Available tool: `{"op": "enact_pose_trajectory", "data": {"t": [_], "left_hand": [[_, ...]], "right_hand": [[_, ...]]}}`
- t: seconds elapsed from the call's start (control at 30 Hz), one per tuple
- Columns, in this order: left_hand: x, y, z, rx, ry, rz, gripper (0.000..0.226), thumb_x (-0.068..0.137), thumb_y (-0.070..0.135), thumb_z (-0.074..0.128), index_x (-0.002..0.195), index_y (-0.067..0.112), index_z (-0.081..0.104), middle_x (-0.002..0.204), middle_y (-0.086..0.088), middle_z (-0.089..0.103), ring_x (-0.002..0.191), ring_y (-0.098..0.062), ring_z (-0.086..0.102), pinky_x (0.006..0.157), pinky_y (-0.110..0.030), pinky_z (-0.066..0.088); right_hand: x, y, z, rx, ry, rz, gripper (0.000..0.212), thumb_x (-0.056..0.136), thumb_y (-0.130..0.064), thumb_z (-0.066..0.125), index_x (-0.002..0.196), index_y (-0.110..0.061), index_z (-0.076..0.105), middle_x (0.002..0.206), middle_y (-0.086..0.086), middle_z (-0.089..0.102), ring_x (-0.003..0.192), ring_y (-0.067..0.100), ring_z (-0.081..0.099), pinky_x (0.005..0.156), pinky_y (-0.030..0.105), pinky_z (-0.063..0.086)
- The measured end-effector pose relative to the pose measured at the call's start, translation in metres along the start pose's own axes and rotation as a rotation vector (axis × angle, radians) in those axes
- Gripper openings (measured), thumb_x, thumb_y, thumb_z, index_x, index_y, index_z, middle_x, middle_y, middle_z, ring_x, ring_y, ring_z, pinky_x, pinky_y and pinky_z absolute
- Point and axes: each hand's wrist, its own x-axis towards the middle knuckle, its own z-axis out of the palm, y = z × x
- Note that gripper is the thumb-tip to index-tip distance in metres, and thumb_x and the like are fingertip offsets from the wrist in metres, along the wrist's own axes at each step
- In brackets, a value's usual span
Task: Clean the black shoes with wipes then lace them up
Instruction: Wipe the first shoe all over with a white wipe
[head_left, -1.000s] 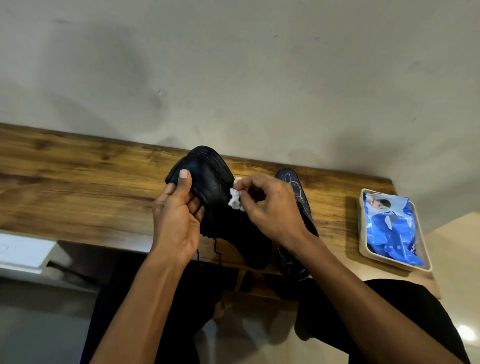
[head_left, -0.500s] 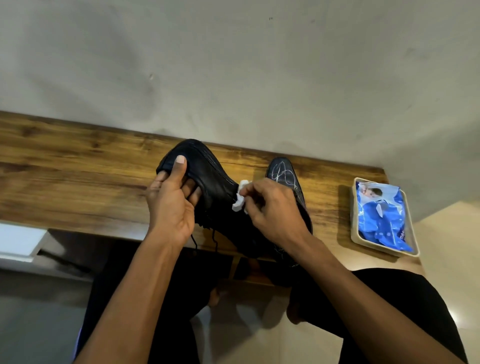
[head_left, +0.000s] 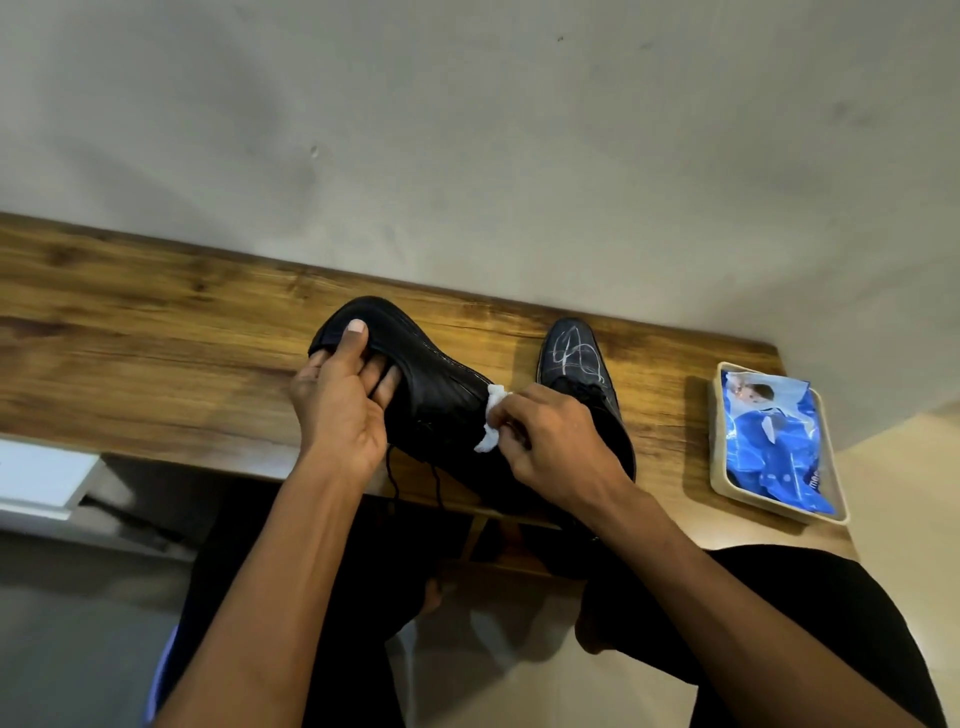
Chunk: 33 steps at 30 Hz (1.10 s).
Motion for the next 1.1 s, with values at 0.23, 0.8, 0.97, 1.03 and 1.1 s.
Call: {"op": "enact_pose_trajectory", "data": {"t": [0.23, 0.8, 0.97, 1.03, 1.1], "left_hand": [[0.007, 0.0, -0.004, 0.005, 0.03, -0.004, 0.01, 0.097, 0.014, 0.061, 0.107, 0.013, 0.061, 0.107, -0.006, 0.073, 0.08, -0.008, 0.075, 0.059, -0.021, 0.058], [0.033, -0.008, -0.004, 0.174, 0.19, 0.043, 0.012, 0.097, 0.018, 0.062, 0.088, 0.011, 0.059, 0.099, -0.011, 0.073, 0.076, -0.016, 0.075, 0.059, -0.027, 0.059], [0.046, -0.01, -0.014, 0.436, 0.211, 0.01, 0.022, 0.095, 0.033, 0.06, 0.085, 0.013, 0.06, 0.094, -0.005, 0.071, 0.085, -0.027, 0.073, 0.063, -0.033, 0.058], [0.042, -0.013, -0.014, 0.719, 0.108, 0.019, 0.034, 0.093, 0.041, 0.062, 0.073, 0.016, 0.051, 0.081, -0.008, 0.058, 0.074, -0.028, 0.06, 0.062, -0.033, 0.045], [0.037, -0.017, -0.013, 0.949, -0.003, -0.021, 0.044, 0.091, 0.046, 0.065, 0.066, 0.019, 0.04, 0.075, -0.008, 0.044, 0.07, -0.022, 0.046, 0.06, -0.032, 0.034]], "right_hand": [[0.035, -0.017, 0.008, 0.136, 0.118, -0.046, 0.016, 0.092, -0.01, 0.064, 0.106, -0.013, 0.073, 0.109, 0.001, 0.069, 0.099, 0.014, 0.064, 0.086, 0.037, 0.056], [0.005, 0.01, 0.006, -0.067, -0.086, 0.137, 0.019, 0.093, -0.007, 0.059, 0.105, -0.012, 0.073, 0.105, 0.005, 0.068, 0.095, 0.023, 0.064, 0.077, 0.037, 0.054], [0.006, 0.01, 0.007, -0.145, -0.096, 0.146, 0.022, 0.093, -0.004, 0.059, 0.11, -0.01, 0.072, 0.107, 0.006, 0.066, 0.094, 0.025, 0.064, 0.071, 0.026, 0.042], [0.006, 0.012, 0.007, -0.177, -0.099, 0.154, 0.022, 0.093, -0.003, 0.059, 0.111, -0.009, 0.071, 0.106, 0.007, 0.065, 0.092, 0.026, 0.063, 0.069, 0.027, 0.037], [0.006, 0.013, 0.007, -0.204, -0.12, 0.156, 0.023, 0.092, -0.002, 0.059, 0.11, -0.009, 0.071, 0.106, 0.008, 0.065, 0.093, 0.027, 0.063, 0.069, 0.026, 0.036]]}}
